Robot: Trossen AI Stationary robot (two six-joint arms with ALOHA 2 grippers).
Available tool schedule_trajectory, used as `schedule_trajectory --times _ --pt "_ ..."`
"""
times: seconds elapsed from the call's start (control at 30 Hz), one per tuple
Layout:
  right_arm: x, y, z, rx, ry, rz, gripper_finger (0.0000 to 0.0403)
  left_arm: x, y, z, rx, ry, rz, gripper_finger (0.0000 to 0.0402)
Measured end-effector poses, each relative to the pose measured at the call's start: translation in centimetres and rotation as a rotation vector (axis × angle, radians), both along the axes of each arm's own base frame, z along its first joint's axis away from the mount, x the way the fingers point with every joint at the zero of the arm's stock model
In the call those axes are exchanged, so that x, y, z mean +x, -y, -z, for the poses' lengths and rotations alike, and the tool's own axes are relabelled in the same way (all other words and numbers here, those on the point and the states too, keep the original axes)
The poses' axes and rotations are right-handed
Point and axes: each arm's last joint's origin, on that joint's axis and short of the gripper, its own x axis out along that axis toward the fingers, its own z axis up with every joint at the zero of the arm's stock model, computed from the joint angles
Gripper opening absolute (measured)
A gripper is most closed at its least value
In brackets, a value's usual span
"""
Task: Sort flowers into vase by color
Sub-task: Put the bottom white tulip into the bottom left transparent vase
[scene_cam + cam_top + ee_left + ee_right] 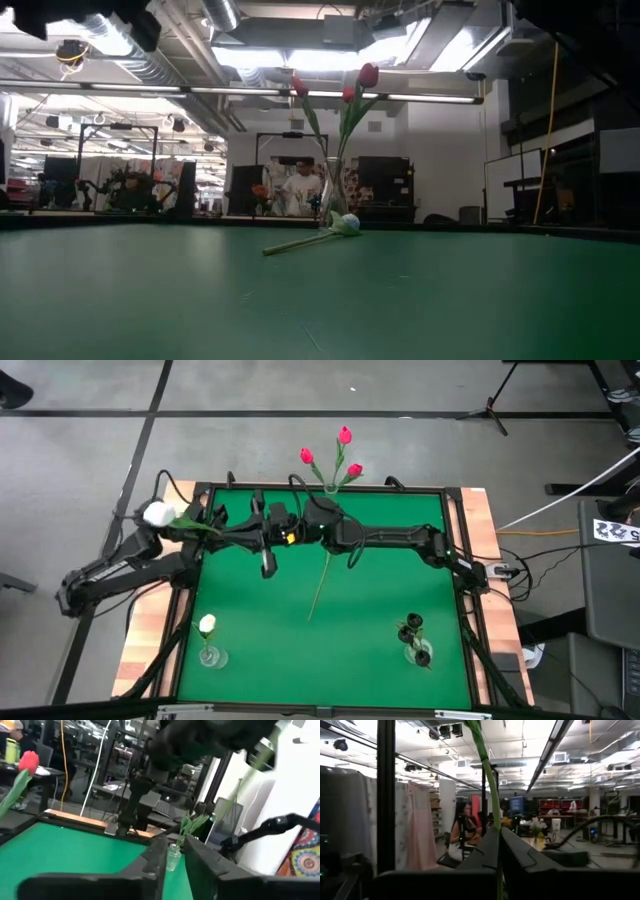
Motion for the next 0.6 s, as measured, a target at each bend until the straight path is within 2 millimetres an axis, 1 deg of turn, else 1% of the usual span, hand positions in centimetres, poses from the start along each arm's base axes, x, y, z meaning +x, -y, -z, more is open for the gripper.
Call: schedule_trajectory --times 0.1,0.27,0.47,0.6 --pt "-0.2 0.8 -0.3 -0.014 -0.001 -0.004 0.0007 -0.7 0.4 -0.4 0.027 0.022 -0.018 0.009" --pt "-0.1 1.2 0.0 -0.038 -0.036 0.001 0.0007 -1.2 0.9 -0.7 0.057 0.056 -0.035 0.0142" --pt "0.1 1.4 0.4 -0.063 -0.072 0.083 0.0007 -1.0 0.7 -0.6 0.073 0.05 -0.043 0.0199" --pt "0.1 1.7 0.4 -0.059 -0.066 0.131 0.0007 -0.6 0.4 -0.7 0.072 0.057 -0.087 0.0222"
